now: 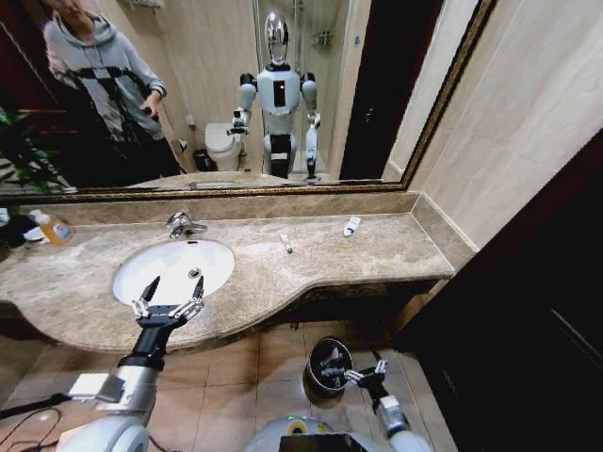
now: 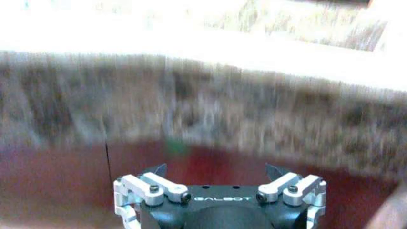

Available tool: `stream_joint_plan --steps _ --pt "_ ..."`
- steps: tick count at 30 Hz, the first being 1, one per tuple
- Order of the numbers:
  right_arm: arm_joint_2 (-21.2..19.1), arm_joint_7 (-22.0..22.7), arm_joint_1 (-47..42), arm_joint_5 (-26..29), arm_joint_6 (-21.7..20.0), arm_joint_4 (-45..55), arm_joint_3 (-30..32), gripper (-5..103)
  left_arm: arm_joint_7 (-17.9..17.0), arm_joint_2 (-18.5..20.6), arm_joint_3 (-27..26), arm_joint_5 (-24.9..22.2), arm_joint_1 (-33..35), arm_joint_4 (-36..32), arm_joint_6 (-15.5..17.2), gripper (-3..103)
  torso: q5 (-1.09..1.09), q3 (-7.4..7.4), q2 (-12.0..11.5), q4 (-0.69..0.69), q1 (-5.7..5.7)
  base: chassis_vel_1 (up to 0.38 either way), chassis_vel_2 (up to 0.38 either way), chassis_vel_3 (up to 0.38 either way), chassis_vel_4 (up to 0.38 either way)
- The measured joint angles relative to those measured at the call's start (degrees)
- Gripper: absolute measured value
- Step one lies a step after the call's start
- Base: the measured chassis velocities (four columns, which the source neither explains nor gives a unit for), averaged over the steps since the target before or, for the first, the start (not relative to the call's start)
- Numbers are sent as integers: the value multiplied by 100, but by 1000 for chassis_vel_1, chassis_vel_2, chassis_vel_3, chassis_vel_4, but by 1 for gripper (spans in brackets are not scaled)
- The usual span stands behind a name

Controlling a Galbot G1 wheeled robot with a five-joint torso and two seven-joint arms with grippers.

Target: Pick up the trash from the sink and place it in the trash bin.

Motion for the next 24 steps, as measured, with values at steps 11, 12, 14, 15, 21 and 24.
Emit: stream_joint_plan --steps 11,12,14,15,21,24 --pt "-292 86 1574 528 -778 514 -74 100 0 0 0 0 0 0 0 100 1 1 -1 2 2 0 0 0 0" --pt "-292 86 1574 528 -778 514 -74 100 0 0 0 0 0 0 0 100 1 1 -1 2 2 0 0 0 0" --pt "-323 84 2098 832 -1022 430 -177 100 0 0 0 0 0 1 0 100 1 1 -1 1 2 0 0 0 0" --pt "-329 90 2324 966 -1131 385 -223 100 0 0 0 0 0 0 0 100 0 1 0 1 2 0 0 0 0" --pt "-330 85 3714 1396 -1377 -358 -508 100 -1 0 0 0 0 0 0 100 0 2 -1 3 2 0 0 0 0" --pt "-293 48 4624 1616 -1575 -1154 -765 100 0 0 0 0 0 1 0 100 1 2 -2 1 2 0 0 0 0"
